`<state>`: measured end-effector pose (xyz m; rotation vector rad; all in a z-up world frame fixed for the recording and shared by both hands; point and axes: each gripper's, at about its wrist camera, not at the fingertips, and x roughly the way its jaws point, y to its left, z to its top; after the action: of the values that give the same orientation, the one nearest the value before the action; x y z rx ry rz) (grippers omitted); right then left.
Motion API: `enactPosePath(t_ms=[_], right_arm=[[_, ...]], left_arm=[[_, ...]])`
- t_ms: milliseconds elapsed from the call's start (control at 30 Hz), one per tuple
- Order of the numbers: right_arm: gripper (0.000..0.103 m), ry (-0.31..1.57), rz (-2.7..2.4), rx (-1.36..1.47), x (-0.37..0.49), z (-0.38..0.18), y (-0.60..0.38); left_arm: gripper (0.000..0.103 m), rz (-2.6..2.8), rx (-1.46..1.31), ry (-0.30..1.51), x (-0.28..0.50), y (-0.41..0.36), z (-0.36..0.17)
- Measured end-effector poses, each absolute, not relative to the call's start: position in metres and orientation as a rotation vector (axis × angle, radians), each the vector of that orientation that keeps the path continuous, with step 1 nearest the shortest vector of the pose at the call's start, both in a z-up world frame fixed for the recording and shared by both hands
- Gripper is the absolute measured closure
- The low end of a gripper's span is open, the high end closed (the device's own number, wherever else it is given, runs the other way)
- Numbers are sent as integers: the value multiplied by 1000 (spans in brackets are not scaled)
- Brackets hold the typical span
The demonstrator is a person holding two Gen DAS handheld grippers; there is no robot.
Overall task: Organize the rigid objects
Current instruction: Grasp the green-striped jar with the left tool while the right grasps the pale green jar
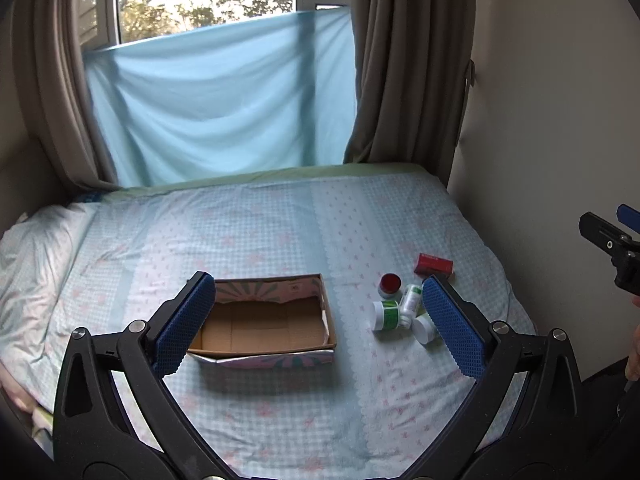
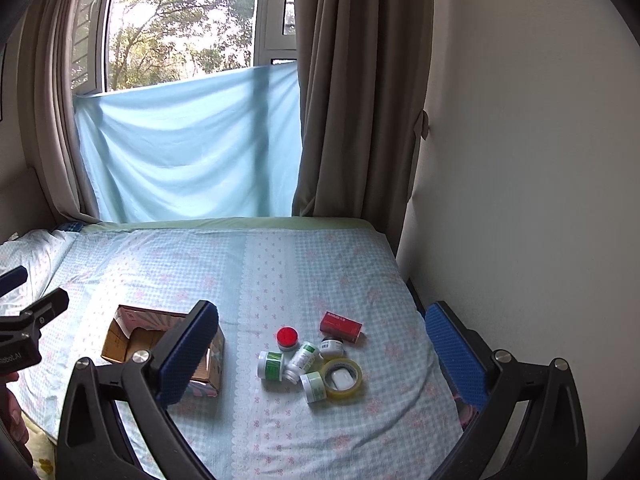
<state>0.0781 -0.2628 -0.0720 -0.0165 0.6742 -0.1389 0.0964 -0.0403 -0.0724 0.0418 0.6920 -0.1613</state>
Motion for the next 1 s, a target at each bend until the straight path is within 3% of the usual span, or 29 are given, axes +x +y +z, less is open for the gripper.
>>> enactPosePath(t_ms=[233, 533, 733, 1000], right_arm=[[0, 807, -142, 55, 122, -132, -320], [0, 1027, -118, 153, 185, -263, -377], [0, 1113, -60, 138, 186, -360, -363], [1, 1096, -14, -46, 186, -442, -319]], left_arm=[[0, -193, 79, 862, 156, -100, -150], [0, -177, 79, 1113, 233, -154, -262], [1, -175, 92, 1231, 277, -182, -336], [1, -176, 124, 1344, 316, -203, -420]])
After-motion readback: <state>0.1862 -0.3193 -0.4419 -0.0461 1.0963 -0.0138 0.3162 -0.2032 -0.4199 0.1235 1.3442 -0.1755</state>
